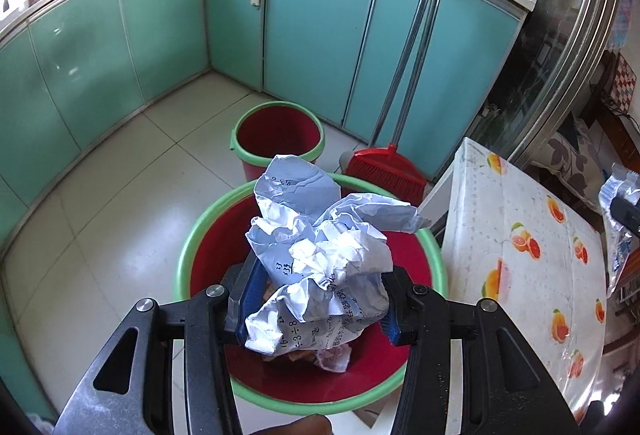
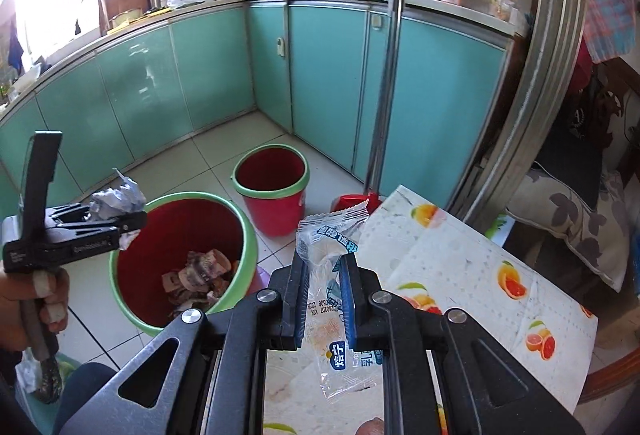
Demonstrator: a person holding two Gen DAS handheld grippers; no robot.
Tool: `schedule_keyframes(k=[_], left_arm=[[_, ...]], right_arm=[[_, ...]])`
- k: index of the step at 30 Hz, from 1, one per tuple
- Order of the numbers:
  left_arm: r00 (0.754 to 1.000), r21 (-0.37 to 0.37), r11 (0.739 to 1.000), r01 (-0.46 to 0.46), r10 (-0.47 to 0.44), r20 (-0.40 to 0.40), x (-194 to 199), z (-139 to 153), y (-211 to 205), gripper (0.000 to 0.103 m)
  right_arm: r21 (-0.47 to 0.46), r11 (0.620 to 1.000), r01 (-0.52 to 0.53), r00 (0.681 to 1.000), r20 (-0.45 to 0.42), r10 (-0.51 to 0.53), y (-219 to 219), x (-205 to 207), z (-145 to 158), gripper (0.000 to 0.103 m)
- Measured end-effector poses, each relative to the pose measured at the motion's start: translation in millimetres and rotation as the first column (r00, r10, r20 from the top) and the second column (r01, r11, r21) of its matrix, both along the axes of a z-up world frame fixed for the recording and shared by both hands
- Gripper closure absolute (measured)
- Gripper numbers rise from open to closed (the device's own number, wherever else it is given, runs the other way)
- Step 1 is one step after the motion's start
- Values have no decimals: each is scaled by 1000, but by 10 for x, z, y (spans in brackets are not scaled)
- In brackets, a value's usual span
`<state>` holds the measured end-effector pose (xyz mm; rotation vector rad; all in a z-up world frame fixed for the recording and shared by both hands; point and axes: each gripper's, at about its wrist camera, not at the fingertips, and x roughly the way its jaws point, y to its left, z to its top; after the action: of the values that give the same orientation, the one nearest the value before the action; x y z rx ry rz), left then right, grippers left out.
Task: Collect trash
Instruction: 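Open both grippers over the red bucket to drop the foil paper and plastic bag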
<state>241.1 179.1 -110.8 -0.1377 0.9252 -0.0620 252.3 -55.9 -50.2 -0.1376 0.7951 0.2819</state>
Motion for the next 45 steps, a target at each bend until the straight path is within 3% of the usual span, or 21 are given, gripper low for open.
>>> schedule_keyframes(k=[14, 15, 16, 18, 26, 33, 45], left_arm=[[996, -56, 998, 18, -23, -89, 78, -470, 109, 54], [996, -60, 998, 22, -27, -89, 75, -473, 117, 44], [996, -52, 999, 16, -21, -91, 72, -478, 127, 18], [997, -45, 999, -9, 6, -74, 53, -457, 177, 0], [992, -85, 988, -128, 127, -18, -147, -221, 633, 0], [959, -64, 959, -275, 279, 48, -558, 68, 1130, 0], [924, -39, 931, -363, 365, 111, -1064, 368, 1530, 0]], right_arm=[[-20, 996, -85, 996, 16, 85, 607, 20, 87, 91], [-23, 996, -87, 996, 16, 87, 629, 17, 88, 91], [-23, 996, -90, 996, 14, 90, 646, 22, 83, 91], [-27, 995, -94, 995, 13, 95, 685, 15, 79, 91], [-16, 986, -164, 986, 12, 164, 1010, 10, 28, 91], [10, 971, -240, 971, 1, 240, 1498, 72, -111, 91], [2, 961, -277, 958, -83, 276, 2161, 318, -790, 91]])
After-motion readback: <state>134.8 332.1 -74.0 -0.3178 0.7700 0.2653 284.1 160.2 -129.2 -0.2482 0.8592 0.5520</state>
